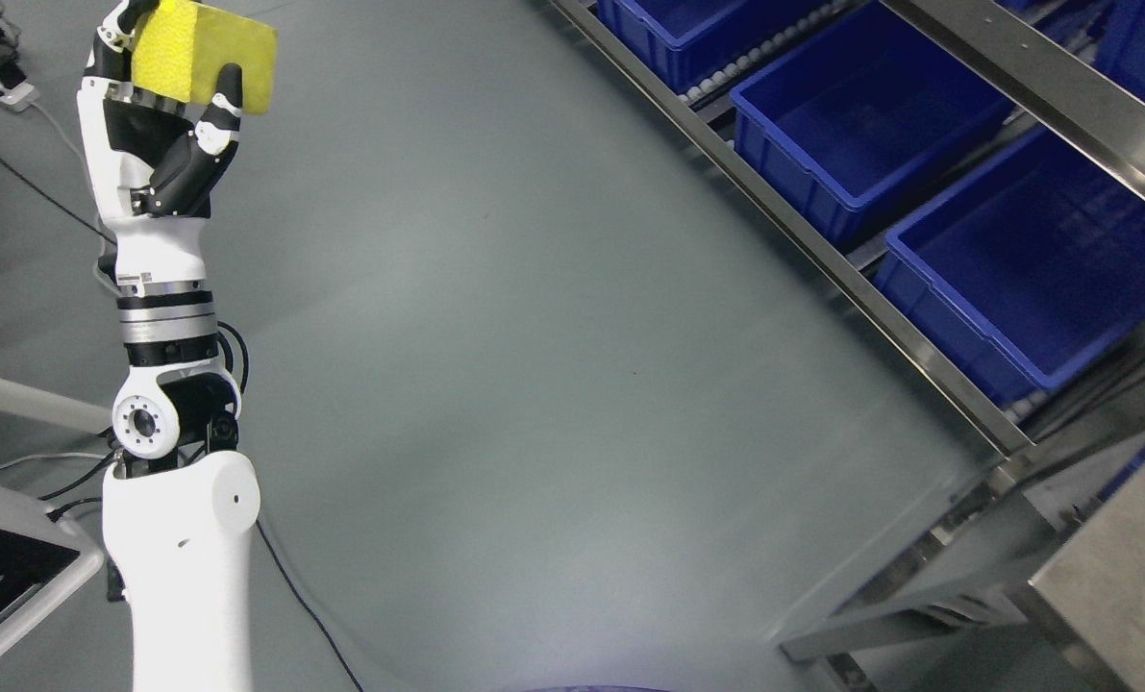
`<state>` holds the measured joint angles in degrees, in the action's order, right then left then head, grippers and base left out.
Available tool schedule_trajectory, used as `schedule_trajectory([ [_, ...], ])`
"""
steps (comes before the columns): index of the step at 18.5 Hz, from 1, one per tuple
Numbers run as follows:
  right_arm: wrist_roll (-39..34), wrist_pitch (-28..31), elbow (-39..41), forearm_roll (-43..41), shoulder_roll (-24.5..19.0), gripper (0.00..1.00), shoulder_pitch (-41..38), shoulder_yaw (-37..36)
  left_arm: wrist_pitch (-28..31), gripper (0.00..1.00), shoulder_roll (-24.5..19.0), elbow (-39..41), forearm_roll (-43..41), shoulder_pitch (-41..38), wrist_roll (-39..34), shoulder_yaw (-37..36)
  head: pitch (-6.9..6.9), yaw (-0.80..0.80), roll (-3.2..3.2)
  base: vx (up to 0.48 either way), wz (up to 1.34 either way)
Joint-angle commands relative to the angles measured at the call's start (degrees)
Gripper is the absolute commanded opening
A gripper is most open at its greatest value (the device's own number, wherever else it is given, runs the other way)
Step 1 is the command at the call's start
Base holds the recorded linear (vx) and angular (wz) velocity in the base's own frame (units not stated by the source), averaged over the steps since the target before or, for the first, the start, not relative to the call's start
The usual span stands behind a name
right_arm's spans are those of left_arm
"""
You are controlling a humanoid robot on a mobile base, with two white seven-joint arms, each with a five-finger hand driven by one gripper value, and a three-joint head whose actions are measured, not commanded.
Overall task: Move yellow foam block to right shelf middle
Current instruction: 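Hold the cube raised in the left hand while turning toward the bin shelf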
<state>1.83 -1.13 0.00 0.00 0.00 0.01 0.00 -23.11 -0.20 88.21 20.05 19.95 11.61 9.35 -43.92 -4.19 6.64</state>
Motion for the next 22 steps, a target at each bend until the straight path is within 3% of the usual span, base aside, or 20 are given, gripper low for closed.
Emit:
schedule_trajectory([
  [1,-0.16,-0.01,1.0,0.18,1.0,1.0,-1.41,-0.7,0.09,0.35,-0.8,1.26,0.08,-1.14,0.08,3.39,0.0,0.0,0.0,0.154,0.49],
  [22,-0.16,-0.01,1.0,0.18,1.0,1.0,-1.41,-0.7,0.09,0.35,-0.8,1.17,0.08,-4.57,2.1,2.87,0.0,0.0,0.0,0.274,0.08],
])
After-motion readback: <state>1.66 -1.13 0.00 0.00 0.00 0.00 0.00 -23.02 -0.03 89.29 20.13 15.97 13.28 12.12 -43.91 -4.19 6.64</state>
